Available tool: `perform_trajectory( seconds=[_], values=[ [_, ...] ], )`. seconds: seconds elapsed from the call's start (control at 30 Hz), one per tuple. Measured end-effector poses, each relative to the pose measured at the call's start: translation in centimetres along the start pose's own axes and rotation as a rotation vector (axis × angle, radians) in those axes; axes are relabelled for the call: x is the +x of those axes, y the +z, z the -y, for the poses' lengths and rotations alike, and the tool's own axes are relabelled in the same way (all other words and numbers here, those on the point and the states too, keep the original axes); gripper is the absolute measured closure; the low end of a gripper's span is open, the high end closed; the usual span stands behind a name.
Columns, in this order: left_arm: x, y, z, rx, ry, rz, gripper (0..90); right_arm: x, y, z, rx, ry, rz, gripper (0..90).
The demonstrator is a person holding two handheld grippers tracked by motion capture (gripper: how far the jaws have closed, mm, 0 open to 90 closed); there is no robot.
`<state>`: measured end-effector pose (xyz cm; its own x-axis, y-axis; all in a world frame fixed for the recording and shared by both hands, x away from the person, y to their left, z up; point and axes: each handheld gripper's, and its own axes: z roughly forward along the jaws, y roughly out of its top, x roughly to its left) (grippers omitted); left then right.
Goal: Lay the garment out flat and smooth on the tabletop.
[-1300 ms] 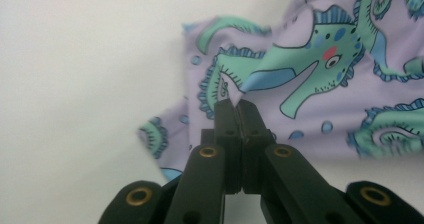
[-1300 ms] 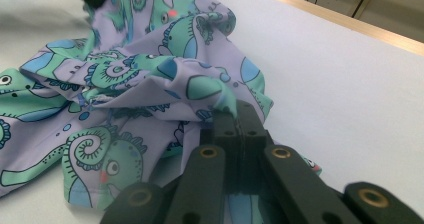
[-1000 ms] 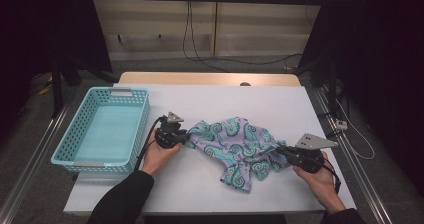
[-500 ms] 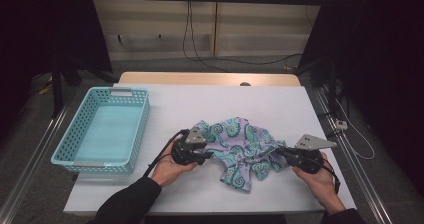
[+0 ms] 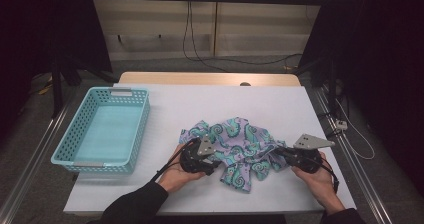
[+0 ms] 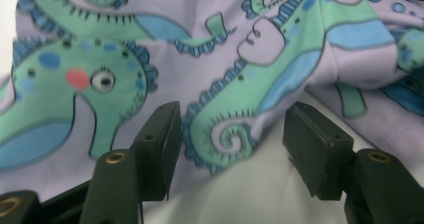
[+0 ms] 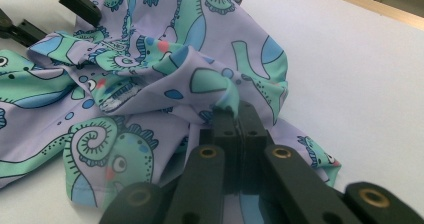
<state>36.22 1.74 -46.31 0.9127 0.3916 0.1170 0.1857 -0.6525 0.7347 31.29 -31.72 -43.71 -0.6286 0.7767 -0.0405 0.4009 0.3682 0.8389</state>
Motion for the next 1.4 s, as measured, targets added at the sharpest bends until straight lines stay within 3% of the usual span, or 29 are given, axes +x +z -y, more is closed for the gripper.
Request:
perform_trajectory(
  seconds=[0.07, 0.1, 0.2, 0.27, 0.3, 0.53, 0.63, 0.83, 1.13, 1.4],
  values=[
    [-0.2, 0.1, -0.1, -0.003, 0.005, 0.015, 51.6, 0.0, 0.1, 0.0, -0.001, 0.003, -0.001, 89.9],
    [-0.2, 0.1, -0.1, -0.002, 0.001, 0.041, 59.5, -0.1, 0.1, 0.0, -0.003, 0.004, -0.001, 89.8],
    [-0.6, 0.2, -0.4, 0.012, -0.021, 0.044, 76.3, -0.1, 0.1, 0.2, -0.005, 0.016, -0.01, 88.2],
    [-0.5, 0.3, -0.5, 0.009, -0.052, 0.013, 87.7, -0.2, 0.2, 0.3, -0.009, 0.019, -0.017, 84.4],
    [-0.3, 0.4, -0.4, 0.001, -0.073, 0.023, 89.5, -0.1, 0.2, 0.3, -0.01, 0.02, -0.018, 82.5],
    [0.9, -0.2, -0.2, -0.026, -0.143, 0.059, 90.0, -0.1, 0.7, 0.6, 0.023, 0.004, -0.009, 72.5],
    [1.2, -0.6, -0.3, -0.037, -0.158, 0.043, 90.0, -0.3, 0.8, 0.7, 0.026, 0.007, 0.016, 69.9],
    [1.6, -1.4, -0.7, -0.092, -0.195, 0.053, 90.0, 0.1, 0.5, 0.4, -0.008, -0.031, -0.017, 88.7],
    [2.9, -4.5, -2.0, -0.228, -0.258, 0.011, 90.0, 0.3, -0.5, -1.8, -0.1, -0.029, -0.028, 90.0],
    [4.8, -7.2, -3.2, -0.31, -0.316, -0.022, 90.0, -0.3, 0.0, -4.9, -0.145, -0.025, -0.013, 90.0]
  ],
)
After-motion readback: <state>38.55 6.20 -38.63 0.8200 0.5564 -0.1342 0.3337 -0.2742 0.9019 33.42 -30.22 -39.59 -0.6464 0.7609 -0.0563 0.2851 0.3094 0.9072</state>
